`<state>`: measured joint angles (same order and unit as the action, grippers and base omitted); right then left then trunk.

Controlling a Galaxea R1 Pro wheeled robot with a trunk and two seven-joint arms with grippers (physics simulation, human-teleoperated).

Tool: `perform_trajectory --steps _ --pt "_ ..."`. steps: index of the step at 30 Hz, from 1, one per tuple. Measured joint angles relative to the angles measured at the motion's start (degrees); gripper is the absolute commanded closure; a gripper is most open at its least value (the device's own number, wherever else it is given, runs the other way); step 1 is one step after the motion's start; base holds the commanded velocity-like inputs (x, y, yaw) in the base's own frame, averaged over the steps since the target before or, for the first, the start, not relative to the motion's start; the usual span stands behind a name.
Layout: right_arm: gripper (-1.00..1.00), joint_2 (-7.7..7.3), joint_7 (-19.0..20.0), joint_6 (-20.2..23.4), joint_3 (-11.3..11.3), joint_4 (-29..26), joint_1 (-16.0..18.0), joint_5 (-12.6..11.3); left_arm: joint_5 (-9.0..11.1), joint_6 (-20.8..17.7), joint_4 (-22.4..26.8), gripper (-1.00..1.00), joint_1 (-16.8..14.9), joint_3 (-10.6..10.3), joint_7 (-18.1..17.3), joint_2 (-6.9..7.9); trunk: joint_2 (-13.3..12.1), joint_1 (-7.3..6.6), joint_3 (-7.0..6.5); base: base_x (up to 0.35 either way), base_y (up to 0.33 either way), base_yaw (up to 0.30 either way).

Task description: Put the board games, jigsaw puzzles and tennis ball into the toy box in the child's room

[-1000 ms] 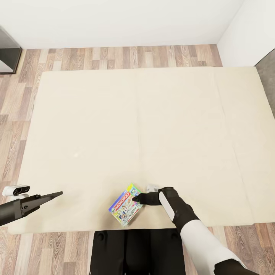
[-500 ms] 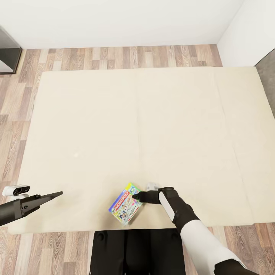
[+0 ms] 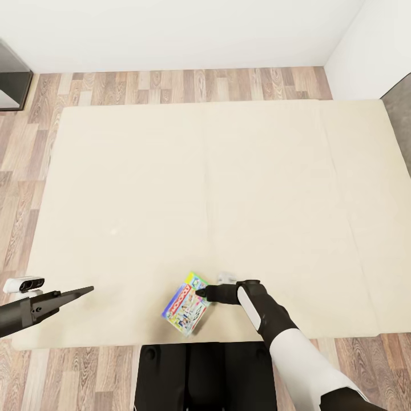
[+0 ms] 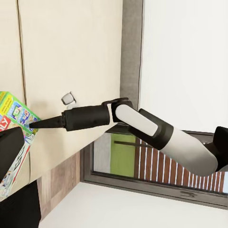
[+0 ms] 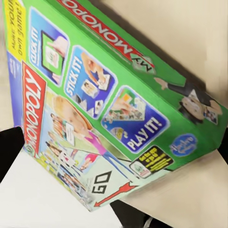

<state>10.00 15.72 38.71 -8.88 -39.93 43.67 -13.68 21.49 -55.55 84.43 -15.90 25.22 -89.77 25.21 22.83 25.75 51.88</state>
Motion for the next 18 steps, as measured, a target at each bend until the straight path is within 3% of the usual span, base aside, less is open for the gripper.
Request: perform_trajectory --steps 5,18 --pt "-1.00 0.00 3.4 0.0 0.0 0.0 0.0 0.1 0.0 0.0 0.0 -1.00 0.0 0.0 0.0 0.00 0.0 0.00 0.00 0.000 0.000 0.000" --pt "-1.00 0.00 4.2 -0.1 -0.1 0.0 0.0 0.1 0.0 0.0 0.0 -1.00 0.0 0.0 0.0 -0.08 0.0 0.00 0.00 0.000 0.000 0.000"
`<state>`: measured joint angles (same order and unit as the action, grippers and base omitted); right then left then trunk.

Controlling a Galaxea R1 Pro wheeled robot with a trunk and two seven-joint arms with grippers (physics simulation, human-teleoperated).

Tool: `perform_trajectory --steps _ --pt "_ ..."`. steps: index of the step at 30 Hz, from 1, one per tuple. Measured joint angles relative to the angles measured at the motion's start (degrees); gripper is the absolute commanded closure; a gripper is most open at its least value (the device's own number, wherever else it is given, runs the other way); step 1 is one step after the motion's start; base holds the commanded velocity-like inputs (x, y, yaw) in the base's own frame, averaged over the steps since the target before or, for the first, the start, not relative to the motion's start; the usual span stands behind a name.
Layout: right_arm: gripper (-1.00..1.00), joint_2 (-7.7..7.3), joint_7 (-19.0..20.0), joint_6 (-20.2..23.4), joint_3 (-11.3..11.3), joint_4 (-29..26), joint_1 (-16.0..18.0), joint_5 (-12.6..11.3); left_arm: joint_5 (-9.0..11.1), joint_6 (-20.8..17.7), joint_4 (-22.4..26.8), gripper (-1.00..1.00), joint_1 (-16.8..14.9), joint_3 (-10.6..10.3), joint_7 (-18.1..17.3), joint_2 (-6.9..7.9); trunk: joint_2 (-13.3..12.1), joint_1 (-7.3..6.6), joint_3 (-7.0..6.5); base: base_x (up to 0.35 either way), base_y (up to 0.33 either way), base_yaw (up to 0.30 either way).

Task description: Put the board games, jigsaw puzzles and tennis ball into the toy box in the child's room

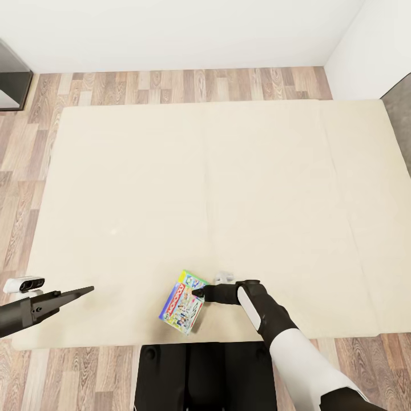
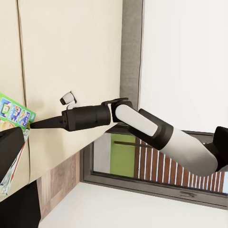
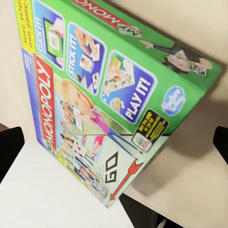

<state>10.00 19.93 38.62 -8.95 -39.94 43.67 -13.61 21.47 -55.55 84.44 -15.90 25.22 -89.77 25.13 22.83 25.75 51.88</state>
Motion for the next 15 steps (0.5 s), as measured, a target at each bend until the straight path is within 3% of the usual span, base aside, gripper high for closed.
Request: perform_trajectory --steps 15 --pt "-1.00 0.00 0.0 -0.1 0.0 0.0 0.0 0.0 0.0 0.0 0.0 -1.00 0.0 0.0 0.0 0.00 0.0 0.00 0.00 0.000 0.000 0.000"
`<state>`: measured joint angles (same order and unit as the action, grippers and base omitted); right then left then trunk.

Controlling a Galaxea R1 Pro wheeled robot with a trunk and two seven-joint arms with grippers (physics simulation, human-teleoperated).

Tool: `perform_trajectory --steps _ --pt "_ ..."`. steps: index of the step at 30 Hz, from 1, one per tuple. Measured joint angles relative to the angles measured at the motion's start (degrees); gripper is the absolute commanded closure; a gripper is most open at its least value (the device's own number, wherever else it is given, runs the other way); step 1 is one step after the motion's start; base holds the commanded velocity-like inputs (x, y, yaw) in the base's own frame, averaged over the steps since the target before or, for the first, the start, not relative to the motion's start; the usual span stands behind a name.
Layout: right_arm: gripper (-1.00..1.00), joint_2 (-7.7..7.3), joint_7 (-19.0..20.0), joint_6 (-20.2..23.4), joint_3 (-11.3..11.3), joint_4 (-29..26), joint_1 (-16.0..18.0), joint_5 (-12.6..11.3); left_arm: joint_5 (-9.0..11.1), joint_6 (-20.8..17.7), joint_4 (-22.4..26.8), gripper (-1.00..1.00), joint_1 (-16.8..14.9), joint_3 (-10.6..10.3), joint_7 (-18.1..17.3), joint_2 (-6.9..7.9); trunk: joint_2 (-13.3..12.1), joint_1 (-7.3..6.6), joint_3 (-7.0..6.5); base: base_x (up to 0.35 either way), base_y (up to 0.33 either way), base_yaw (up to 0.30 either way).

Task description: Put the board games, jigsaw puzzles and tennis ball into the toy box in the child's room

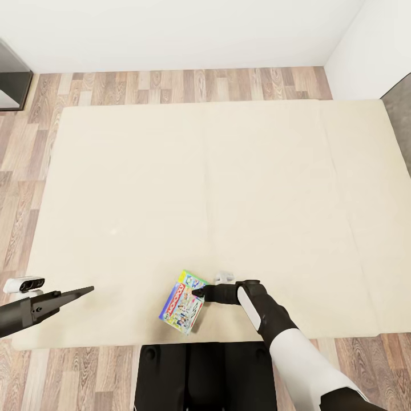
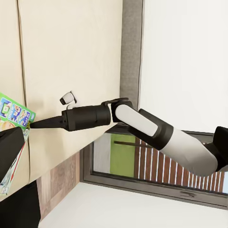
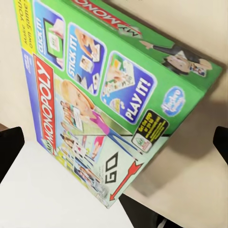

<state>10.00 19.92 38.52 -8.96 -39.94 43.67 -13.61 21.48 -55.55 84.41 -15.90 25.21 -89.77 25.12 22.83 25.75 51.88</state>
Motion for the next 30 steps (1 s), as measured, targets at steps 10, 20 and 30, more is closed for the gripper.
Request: perform_trajectory --steps 10,20,30 --pt "-1.00 0.00 -0.1 -0.1 0.0 0.0 0.0 0.0 0.0 0.0 0.0 -1.00 0.0 0.0 0.0 0.06 0.0 0.00 0.00 0.000 0.000 0.000" --pt "-1.00 0.00 -0.1 0.2 0.2 0.0 0.0 -0.1 0.0 0.0 0.0 -1.00 0.1 0.0 0.0 0.09 0.0 0.00 0.00 0.000 0.000 0.000" --pt "-1.00 0.00 -0.1 0.2 0.3 0.0 0.0 -0.1 0.0 0.0 0.0 -1.00 0.1 0.0 0.0 0.09 0.0 0.00 0.00 0.000 0.000 0.000"
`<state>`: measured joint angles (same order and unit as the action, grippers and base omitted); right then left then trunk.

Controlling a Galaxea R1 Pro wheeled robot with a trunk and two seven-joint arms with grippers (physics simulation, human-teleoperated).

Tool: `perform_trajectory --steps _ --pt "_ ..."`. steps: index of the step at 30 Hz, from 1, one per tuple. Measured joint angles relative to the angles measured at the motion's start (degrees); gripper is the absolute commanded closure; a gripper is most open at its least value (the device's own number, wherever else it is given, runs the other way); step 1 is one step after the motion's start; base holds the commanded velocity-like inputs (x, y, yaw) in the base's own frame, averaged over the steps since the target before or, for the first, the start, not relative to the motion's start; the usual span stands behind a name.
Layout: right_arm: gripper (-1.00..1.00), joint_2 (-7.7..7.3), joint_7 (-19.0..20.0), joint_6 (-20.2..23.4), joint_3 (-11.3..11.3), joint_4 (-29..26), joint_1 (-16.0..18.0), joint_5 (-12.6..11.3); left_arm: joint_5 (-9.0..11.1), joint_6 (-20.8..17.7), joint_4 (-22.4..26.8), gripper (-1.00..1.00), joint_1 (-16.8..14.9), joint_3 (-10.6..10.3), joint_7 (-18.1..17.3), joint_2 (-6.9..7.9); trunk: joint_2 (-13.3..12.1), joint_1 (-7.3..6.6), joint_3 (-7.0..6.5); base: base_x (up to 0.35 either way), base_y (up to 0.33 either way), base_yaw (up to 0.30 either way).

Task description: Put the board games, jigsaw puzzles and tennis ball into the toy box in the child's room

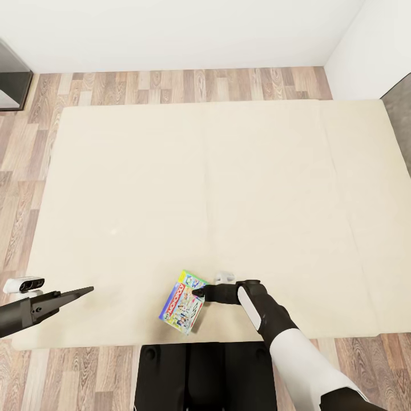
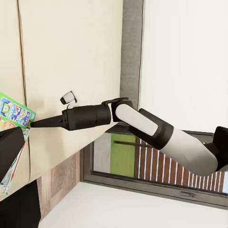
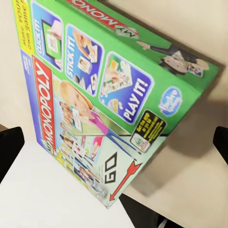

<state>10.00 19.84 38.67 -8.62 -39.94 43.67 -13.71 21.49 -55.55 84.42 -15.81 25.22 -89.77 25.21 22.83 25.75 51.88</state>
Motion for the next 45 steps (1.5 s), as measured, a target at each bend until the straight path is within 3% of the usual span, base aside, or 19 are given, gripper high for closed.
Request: perform_trajectory --steps 45 --pt "-1.00 0.00 0.0 0.0 0.1 0.0 0.0 0.0 0.0 0.0 0.0 -1.00 0.0 0.0 0.0 0.00 0.0 0.00 0.00 0.000 0.053 0.004"
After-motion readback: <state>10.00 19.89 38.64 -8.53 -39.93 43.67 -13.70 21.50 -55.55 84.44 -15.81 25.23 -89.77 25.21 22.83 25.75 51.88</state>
